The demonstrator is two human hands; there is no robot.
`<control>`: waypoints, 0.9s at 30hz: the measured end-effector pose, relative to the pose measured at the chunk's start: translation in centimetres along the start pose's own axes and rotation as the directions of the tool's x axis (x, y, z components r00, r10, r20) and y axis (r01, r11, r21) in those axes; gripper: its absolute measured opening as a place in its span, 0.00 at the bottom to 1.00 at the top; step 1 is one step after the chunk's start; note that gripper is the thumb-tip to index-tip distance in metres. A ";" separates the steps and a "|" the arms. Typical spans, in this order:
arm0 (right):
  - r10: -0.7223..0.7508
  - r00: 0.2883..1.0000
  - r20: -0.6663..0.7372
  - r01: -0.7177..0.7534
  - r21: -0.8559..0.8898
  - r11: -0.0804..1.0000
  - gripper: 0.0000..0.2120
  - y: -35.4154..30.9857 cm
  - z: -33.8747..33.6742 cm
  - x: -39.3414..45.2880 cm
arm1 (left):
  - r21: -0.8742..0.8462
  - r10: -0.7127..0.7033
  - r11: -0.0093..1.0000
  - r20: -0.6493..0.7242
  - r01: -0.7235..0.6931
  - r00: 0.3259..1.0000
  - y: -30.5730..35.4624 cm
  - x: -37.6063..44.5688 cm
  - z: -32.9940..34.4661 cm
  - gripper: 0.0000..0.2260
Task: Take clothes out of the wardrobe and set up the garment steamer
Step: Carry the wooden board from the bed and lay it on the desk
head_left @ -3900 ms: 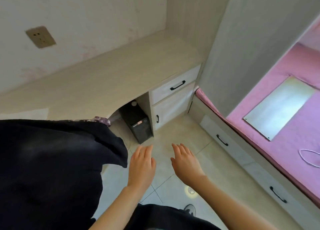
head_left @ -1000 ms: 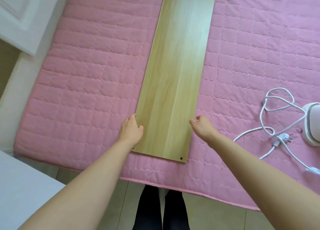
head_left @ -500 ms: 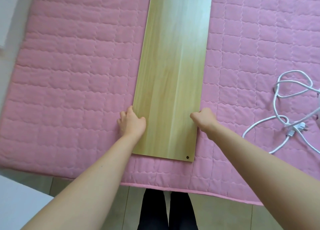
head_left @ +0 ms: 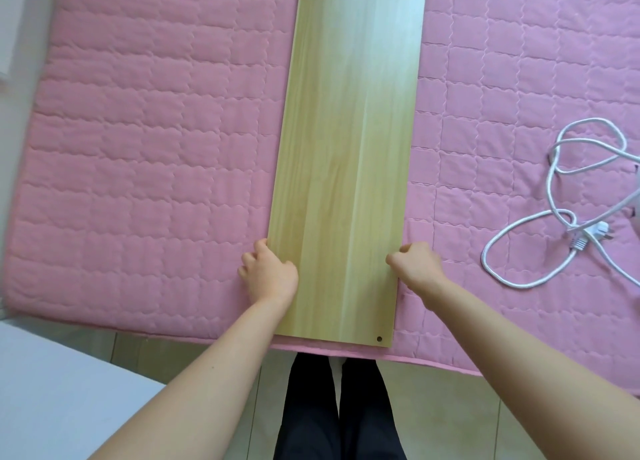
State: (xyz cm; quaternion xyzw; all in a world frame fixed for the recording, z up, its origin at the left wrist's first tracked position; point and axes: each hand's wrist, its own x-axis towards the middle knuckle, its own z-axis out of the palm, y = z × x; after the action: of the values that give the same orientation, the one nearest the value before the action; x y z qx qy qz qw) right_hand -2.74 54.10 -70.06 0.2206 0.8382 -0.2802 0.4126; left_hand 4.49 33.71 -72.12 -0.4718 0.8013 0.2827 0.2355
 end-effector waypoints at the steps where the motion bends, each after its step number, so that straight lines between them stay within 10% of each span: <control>1: 0.001 1.000 0.007 -0.001 -0.006 1.000 0.10 0.5 0.2 -0.3 | 0.011 -0.006 1.000 0.005 0.006 1.000 -0.5 -0.6 0.2 0.25; 9: 0.096 0.990 0.106 -0.107 0.098 0.989 0.03 0.5 -0.8 0.8 | 0.007 0.004 1.000 0.046 -0.004 0.999 -0.6 1.2 -0.3 0.21; 27: 0.081 0.984 0.158 -0.128 0.315 0.941 0.27 -4.2 -1.5 3.1 | -0.078 0.118 0.990 0.021 -0.116 0.993 3.7 6.2 -1.0 0.29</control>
State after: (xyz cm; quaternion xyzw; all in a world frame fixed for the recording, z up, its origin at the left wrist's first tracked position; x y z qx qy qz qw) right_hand -7.86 52.34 -70.60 0.3091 0.7362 -0.4065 0.4441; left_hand -1.66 30.59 -74.57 -0.4288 0.8132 0.3324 0.2105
